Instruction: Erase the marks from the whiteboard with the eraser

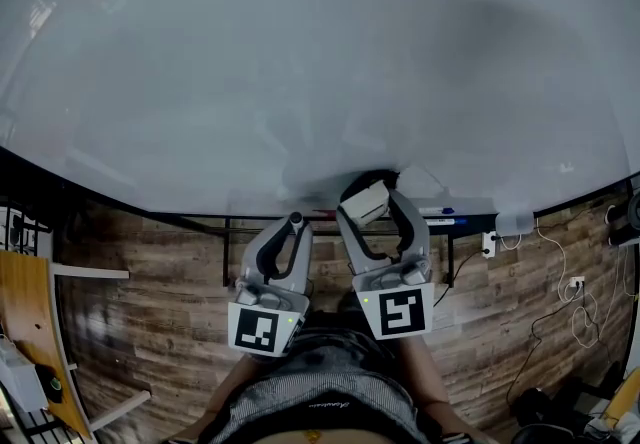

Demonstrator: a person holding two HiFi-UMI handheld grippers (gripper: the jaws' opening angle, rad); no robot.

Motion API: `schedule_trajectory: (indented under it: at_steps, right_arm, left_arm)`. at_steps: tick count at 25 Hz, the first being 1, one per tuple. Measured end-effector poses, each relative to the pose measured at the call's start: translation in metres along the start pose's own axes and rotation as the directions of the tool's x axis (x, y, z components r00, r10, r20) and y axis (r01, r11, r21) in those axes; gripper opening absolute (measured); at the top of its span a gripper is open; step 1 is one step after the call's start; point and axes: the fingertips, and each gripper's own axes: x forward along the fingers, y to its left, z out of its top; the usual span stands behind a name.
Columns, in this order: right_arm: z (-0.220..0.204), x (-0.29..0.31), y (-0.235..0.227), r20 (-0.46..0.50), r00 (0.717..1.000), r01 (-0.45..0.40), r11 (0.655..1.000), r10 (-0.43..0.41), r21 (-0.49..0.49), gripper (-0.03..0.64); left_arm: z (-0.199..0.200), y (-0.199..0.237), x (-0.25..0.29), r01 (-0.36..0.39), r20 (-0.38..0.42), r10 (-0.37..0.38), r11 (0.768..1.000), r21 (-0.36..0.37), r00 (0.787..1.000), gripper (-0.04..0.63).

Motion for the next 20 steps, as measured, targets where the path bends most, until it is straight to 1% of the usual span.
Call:
schedule_trajectory:
  at_steps: [2, 4, 8, 11, 14, 16, 20]
  right_arm:
    - [-0.01, 0.002, 0.006, -0.035, 0.999, -0.01, 1.0, 0.01, 0.008, 0.259]
    - [-0.01, 0.003, 0.008, -0.039, 0.999, -0.007, 1.0, 0.007, 0.013, 0.259]
    - [-0.005, 0.001, 0.008, -0.04, 0.999, -0.02, 1.0, 0.02, -0.001, 0.259]
    - [0.012, -0.004, -0.004, 0.008, 1.0, 0.003, 1.0, -0.003, 0.012, 0.259]
    - [0.029, -0.015, -0.027, 0.054, 0.997, 0.062, 0.997, -0.064, 0.039, 0.259]
    - [0.04, -0.022, -0.043, 0.087, 0.991, 0.1, 0.995, -0.102, 0.028, 0.259]
    - [0.047, -0.023, -0.05, 0.137, 0.982, 0.128, 0.992, -0.127, -0.004, 0.259]
  left_arm:
    - [0.001, 0.002, -0.001, -0.002, 0.007, 0.002, 1.0, 0.014, 1.0, 0.071]
    - [0.003, 0.004, -0.003, -0.002, 0.013, 0.002, 1.0, 0.029, 1.0, 0.07]
    - [0.001, 0.002, -0.004, 0.001, 0.006, -0.002, 1.0, 0.02, 1.0, 0.071]
    - [0.001, -0.001, -0.001, 0.009, 0.004, -0.009, 1.0, 0.015, 1.0, 0.071]
    - [0.003, -0.006, 0.002, 0.013, 0.005, -0.013, 1.0, -0.009, 1.0, 0.069]
    - [0.004, -0.011, 0.005, 0.024, 0.008, -0.024, 1.0, -0.01, 1.0, 0.071]
    - [0.003, -0.018, 0.011, 0.042, 0.006, -0.042, 0.999, -0.008, 0.999, 0.071]
